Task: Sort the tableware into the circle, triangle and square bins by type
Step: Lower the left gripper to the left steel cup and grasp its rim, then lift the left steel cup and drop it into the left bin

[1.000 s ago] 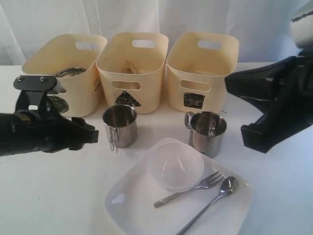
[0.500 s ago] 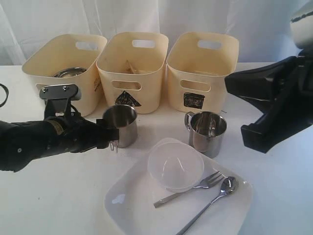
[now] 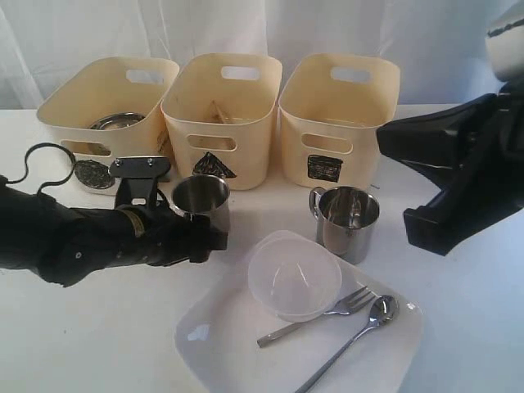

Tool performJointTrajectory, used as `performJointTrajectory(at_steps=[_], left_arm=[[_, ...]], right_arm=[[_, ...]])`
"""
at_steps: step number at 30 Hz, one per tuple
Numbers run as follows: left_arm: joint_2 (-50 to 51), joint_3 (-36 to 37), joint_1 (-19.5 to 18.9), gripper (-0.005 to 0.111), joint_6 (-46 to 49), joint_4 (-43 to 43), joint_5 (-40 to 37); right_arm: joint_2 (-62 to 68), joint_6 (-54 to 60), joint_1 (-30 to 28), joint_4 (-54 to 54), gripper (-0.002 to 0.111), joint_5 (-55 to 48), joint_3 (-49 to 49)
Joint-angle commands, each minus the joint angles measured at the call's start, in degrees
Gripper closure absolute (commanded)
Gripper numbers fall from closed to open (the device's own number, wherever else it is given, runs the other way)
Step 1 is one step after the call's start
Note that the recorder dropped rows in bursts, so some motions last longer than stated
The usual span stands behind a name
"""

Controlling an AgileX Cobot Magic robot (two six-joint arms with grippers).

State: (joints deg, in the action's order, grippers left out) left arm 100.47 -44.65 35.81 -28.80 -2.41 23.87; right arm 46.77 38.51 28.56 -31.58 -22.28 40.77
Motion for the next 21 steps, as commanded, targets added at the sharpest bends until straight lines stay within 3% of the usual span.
performJointTrajectory(at_steps=[1, 6, 14, 19, 21], left_arm=[[2.0, -1.1, 0.4, 0.037, -0.5, -0.1, 0.2], [4.1, -2.6, 0.4, 0.041, 0.1, -0.1, 0.2], [4.2, -3.0, 0.4, 0.072, 0.4, -0.1, -0.1], [4.2, -3.0, 0.4, 0.106, 0.4, -1.0, -1.4], [4.2, -3.0, 0.4, 0.107, 0.4, -1.8, -2.5]], right_arm=[[-0.3, -0.2, 0.0, 0.3, 0.108, 0.4, -0.3], [-0.3, -0.2, 0.0, 0.3, 0.108, 0.3, -0.3], [-0.3, -0.2, 0.0, 0.3, 0.108, 0.2, -0.3], [-0.3, -0.2, 0.0, 0.3, 0.108, 0.2, -0.3], [-0.3, -0.2, 0.0, 0.3, 0.108, 0.2, -0.3]])
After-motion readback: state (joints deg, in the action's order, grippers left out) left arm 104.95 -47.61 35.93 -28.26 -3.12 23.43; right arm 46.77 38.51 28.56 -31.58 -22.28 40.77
